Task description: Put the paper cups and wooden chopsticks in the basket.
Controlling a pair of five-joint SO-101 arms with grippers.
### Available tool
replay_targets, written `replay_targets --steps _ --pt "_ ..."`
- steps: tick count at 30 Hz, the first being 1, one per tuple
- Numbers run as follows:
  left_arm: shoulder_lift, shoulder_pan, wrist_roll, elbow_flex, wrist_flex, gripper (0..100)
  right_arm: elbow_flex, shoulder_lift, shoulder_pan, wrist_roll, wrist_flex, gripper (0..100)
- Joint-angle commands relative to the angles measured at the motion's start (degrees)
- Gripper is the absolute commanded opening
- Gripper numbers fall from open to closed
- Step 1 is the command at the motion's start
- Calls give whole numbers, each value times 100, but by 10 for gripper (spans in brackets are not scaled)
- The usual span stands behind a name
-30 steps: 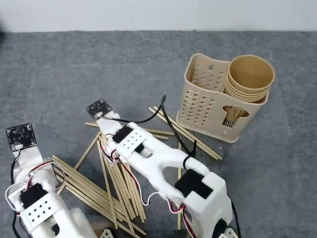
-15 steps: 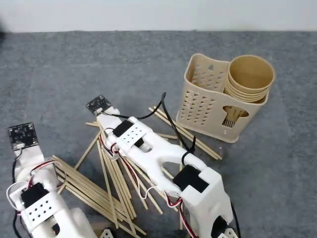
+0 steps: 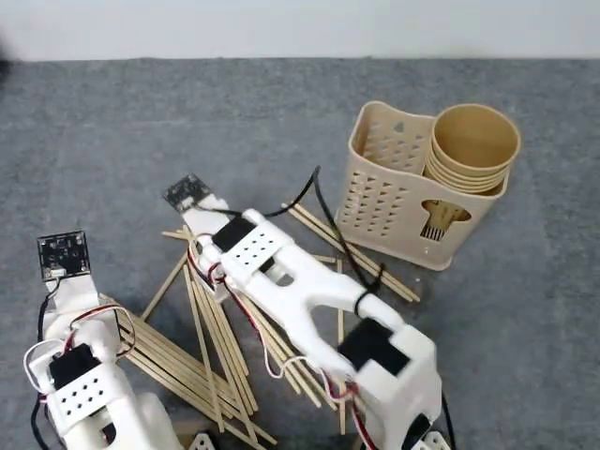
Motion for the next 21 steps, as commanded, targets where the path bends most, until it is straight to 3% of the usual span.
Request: replay_targets --steps 1,12,21 --pt "-185 53 -70 -57 -123 18 -360 -857 75 220 57 8" --pt "-185 62 -70 -57 -123 18 -360 -2369 224 457 -22 8" --pt "-185 62 -70 -57 -123 18 -360 -4004 673 448 -1007 8"
